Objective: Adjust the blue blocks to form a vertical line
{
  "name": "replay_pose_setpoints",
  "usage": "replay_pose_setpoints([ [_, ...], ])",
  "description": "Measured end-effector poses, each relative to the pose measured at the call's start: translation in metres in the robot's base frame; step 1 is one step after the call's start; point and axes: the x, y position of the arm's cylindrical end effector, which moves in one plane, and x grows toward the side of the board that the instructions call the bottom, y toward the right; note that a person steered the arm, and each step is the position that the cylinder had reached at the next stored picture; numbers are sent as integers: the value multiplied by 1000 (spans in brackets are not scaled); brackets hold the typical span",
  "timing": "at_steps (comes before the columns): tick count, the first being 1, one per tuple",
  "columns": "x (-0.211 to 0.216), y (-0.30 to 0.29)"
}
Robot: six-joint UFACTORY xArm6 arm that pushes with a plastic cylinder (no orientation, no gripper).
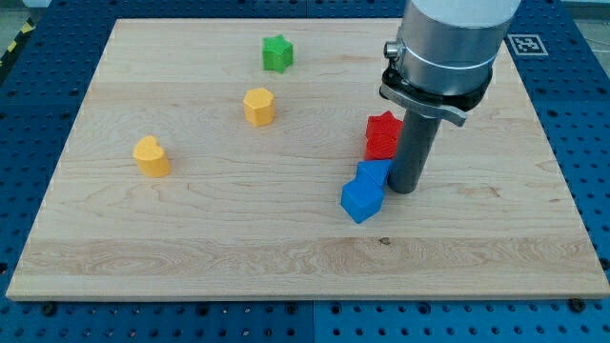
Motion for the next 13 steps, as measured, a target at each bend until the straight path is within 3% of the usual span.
replay_pose_setpoints([
  [2,72,2],
  [3,102,-24],
  [4,99,-71],
  [6,42,-144],
  [8,0,-110],
  [9,8,-75],
  [13,74,-56],
])
